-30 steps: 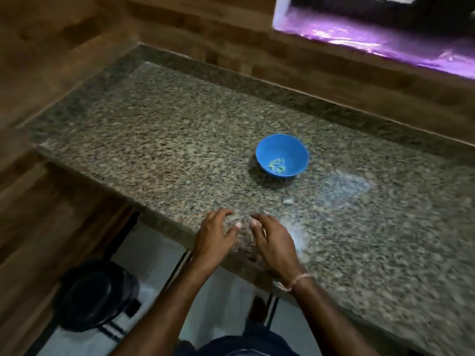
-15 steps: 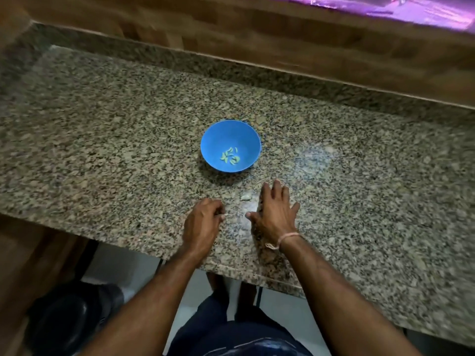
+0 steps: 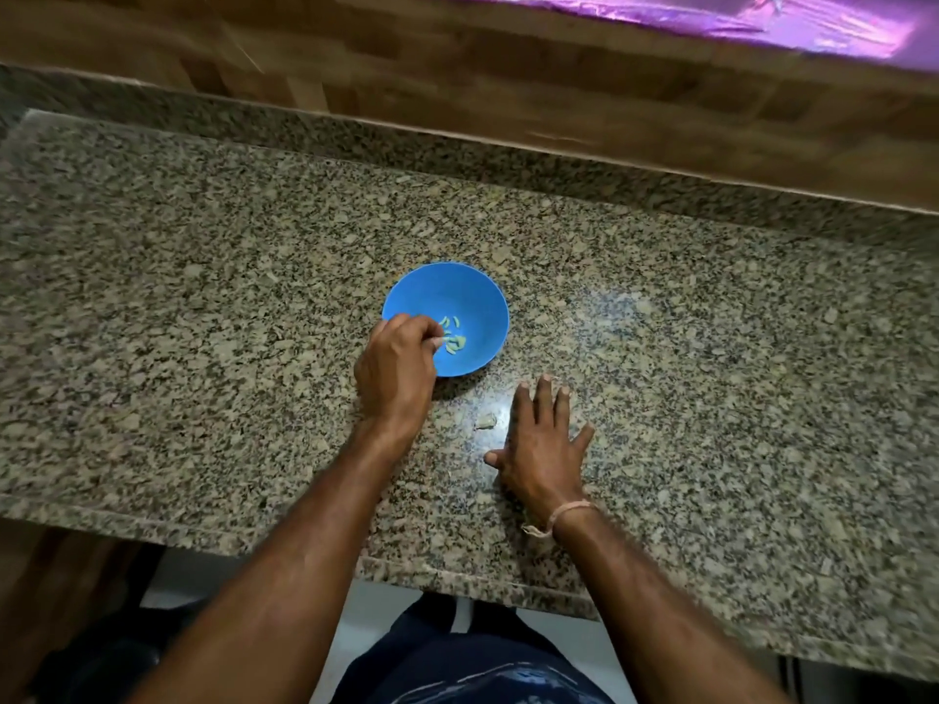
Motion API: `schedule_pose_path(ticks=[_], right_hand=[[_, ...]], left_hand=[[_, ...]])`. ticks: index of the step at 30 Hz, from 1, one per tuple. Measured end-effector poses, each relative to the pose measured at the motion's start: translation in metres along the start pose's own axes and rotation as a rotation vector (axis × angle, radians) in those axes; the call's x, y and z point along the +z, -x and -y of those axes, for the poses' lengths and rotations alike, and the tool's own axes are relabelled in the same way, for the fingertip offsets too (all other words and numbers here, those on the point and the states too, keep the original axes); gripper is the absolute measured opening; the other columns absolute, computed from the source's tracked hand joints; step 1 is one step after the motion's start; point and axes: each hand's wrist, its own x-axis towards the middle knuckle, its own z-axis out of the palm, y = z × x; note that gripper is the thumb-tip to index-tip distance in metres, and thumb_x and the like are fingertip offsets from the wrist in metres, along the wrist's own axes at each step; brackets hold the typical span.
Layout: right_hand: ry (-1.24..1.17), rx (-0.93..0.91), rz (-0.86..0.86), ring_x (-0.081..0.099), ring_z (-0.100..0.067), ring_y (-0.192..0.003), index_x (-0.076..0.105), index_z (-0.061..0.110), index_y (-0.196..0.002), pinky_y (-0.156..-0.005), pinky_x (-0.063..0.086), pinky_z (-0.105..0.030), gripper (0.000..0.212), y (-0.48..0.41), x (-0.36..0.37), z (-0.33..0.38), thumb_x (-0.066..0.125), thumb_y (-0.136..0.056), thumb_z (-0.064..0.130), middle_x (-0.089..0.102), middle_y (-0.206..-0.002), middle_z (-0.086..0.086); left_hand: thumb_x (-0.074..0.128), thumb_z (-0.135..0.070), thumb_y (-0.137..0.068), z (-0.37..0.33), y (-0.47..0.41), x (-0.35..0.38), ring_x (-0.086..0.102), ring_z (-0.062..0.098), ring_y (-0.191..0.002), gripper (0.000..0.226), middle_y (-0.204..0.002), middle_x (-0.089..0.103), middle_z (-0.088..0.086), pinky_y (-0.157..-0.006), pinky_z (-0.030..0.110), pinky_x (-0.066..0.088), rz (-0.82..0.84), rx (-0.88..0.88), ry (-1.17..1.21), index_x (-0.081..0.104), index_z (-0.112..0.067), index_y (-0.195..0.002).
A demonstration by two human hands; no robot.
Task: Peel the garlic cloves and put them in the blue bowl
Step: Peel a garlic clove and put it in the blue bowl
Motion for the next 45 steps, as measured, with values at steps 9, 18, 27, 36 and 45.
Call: schedule_pose_path(ticks=[9, 18, 27, 36, 45], right_hand=[[-0.065, -0.028, -0.097, -0.007, -0.029, -0.16, 0.011, 0.024, -0.164, -0.12, 0.008, -0.075, 0.098, 0.003, 0.002, -0.011, 0.071, -0.092, 0.05, -0.009, -0.174, -0.002], [-0.56, -0.125, -0.16, 0.036, -0.022, -0.152, 0.049, 0.027, -0.152, -0.124, 0.028, -0.058, 0.067, 0.005, -0.002, -0.038, 0.078, -0.091, 0.026, 0.041, -0.163, -0.002], [-1.227, -0.232, -0.172, 0.075, -0.016, -0.102, 0.078, 0.012, -0.107, -0.089, 0.061, -0.038, 0.016, 0.041, -0.041, -0.04, 0.079, -0.092, 0.016, 0.079, -0.107, 0.002], [-1.207, -0.252, -0.238, 0.074, -0.016, -0.091, 0.077, 0.011, -0.095, -0.081, 0.062, -0.035, 0.01, 0.056, -0.055, -0.05, 0.082, -0.087, 0.013, 0.077, -0.094, 0.0], [-1.191, -0.215, -0.134, 0.073, -0.023, -0.088, 0.074, 0.011, -0.092, -0.079, 0.063, -0.041, 0.011, 0.053, -0.048, -0.064, 0.081, -0.088, 0.018, 0.076, -0.091, -0.002]], left_hand=[[0.07, -0.02, -0.096, 0.008, 0.08, 0.043, 0.06, 0.018, -0.102, 0.029, -0.113, 0.06, -0.002, -0.074, 0.036, 0.054, 0.283, 0.293, 0.128, 0.066, -0.021, -0.125], [0.066, -0.005, -0.098, -0.006, 0.073, 0.06, 0.062, 0.007, -0.076, 0.017, -0.086, 0.071, -0.004, -0.067, 0.022, 0.052, 0.393, -0.533, 0.846, 0.073, -0.017, -0.107], [0.062, -0.008, -0.092, -0.048, 0.102, 0.037, 0.072, 0.009, -0.091, 0.026, -0.105, 0.075, 0.007, -0.075, 0.02, 0.059, 0.443, -0.685, 1.49, 0.066, -0.008, -0.118], [0.073, -0.008, -0.083, -0.066, 0.116, 0.031, 0.071, 0.023, -0.112, 0.03, -0.116, 0.076, 0.015, -0.088, 0.026, 0.058, 0.326, -0.501, 1.35, 0.074, -0.006, -0.113], [0.076, -0.004, -0.084, -0.071, 0.125, 0.034, 0.074, 0.016, -0.098, 0.02, -0.102, 0.077, 0.01, -0.079, 0.023, 0.057, 0.318, -0.453, 1.215, 0.077, -0.004, -0.104]])
